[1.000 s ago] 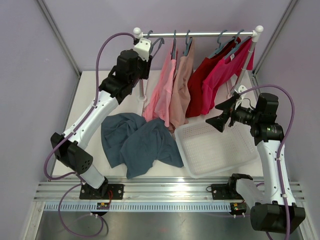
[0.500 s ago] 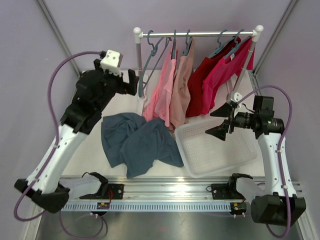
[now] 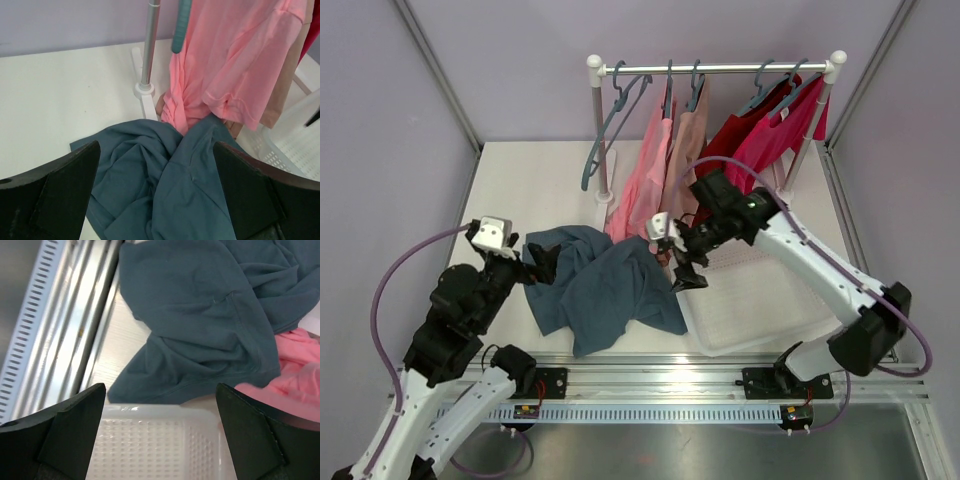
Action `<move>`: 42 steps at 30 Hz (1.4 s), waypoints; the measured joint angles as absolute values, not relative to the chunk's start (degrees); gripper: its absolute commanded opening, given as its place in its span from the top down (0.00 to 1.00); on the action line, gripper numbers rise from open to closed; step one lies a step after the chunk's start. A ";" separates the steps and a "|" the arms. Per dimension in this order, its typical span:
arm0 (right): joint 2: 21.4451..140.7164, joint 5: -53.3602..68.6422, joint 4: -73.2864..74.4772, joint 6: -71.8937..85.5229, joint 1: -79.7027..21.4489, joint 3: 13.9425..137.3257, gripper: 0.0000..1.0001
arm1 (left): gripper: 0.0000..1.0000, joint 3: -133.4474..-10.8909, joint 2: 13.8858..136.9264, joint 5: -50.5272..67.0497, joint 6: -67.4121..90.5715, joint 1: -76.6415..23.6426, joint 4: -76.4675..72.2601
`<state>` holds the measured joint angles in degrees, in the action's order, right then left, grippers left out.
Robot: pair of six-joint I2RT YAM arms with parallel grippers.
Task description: Remove the t-shirt from the hanger
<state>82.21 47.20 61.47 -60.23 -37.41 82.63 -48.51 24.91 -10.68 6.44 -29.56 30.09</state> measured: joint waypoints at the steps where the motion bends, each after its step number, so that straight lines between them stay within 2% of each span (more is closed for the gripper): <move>1: 83.96 45.10 60.01 -59.81 -39.31 83.35 0.01 | 0.01 -48.14 23.53 -11.09 7.01 -29.56 30.61; 6: 92.75 33.50 50.70 -58.26 -49.34 83.96 0.00 | 0.01 -48.03 17.54 -13.02 10.39 -29.56 32.49; 11: 100.99 27.18 42.68 -57.56 -55.05 84.14 0.01 | 0.01 -48.05 15.92 -14.02 13.04 -29.56 36.60; 18: 112.62 23.42 41.87 -59.94 -57.06 86.52 0.00 | 0.01 -48.14 13.76 -14.22 15.55 -29.56 40.10; 21: 115.13 22.11 41.82 -60.66 -57.06 86.59 0.05 | 0.01 -48.21 12.64 -14.22 16.38 -29.56 40.93; 22: 115.79 21.82 41.80 -60.69 -57.06 86.70 0.09 | 0.01 -48.23 12.38 -14.22 16.51 -29.56 41.10; 25: 118.61 21.30 42.15 -60.42 -57.06 88.40 0.33 | 0.01 -48.25 11.94 -14.17 16.82 -29.56 41.17; 26: 119.57 21.30 42.87 -59.99 -57.06 89.56 0.58 | 0.01 -48.27 11.86 -14.17 16.95 -29.56 41.19; 29: 121.23 22.17 45.19 -58.78 -57.06 92.79 0.85 | 0.01 -48.53 11.66 -14.15 17.06 -29.56 41.95; 33: 121.01 25.36 48.40 -58.08 -57.06 95.13 0.99 | 0.01 -48.99 10.70 -14.15 17.08 -29.56 43.48; 42: 115.24 34.13 63.48 -57.08 -57.06 107.79 1.00 | 0.01 -49.93 8.64 -14.15 17.47 -29.56 45.39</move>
